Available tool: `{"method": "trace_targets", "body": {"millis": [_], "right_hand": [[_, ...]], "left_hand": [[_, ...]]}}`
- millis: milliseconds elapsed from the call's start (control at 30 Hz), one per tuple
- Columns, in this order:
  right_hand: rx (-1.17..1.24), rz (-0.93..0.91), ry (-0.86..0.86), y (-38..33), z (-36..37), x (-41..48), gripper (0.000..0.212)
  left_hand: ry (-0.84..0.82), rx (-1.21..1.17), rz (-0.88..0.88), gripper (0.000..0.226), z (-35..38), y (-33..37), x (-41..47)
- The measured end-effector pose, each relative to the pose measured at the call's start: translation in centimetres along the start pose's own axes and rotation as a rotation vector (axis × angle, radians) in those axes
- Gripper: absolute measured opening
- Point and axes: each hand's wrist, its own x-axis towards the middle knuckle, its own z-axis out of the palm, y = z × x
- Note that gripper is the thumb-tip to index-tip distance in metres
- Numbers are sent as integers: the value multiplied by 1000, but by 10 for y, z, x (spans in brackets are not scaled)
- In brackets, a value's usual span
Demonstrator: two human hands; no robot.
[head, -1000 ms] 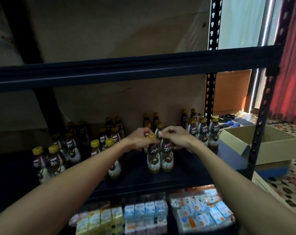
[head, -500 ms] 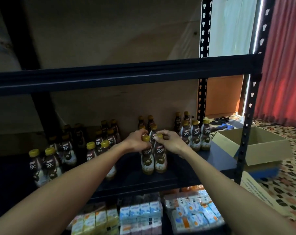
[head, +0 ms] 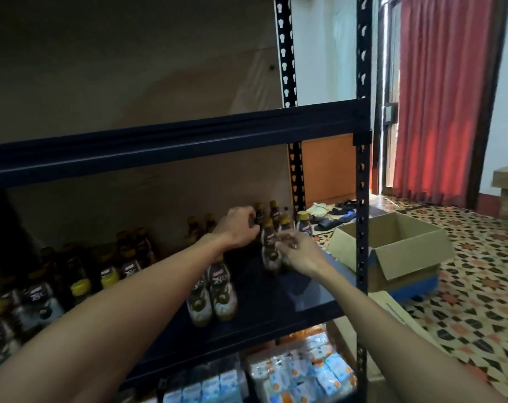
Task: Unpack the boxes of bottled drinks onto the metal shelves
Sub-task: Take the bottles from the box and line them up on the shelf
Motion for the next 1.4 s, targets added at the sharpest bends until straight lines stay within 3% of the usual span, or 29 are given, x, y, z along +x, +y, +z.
{"method": "trace_targets", "body": {"millis": [233,367,567,633,800,1000,1400], "right_hand": [[10,34,-41,48,-24,13,24],[5,37,-82,65,-26,25,25],[37,37,-87,75,-23,31,22],[18,19,-96,77,-22,34,26],[76,29,-159,69,-15,28,57],[164,-1,-259,74,-21,17,44],[174,27,-260,64,-26,-5,60]], "left_hand": [[-67,-8,-70,26,41,23,56],[-126,16,-131,45,61,17,76],[-145,31,-151,57,59,15,79],[-202,46,-131,54,52,19,76],[-274,78,-26,35,48,36,58],[-326,146,29,31,45,58,42],[-352,76,47,31,43,61,27]]}}
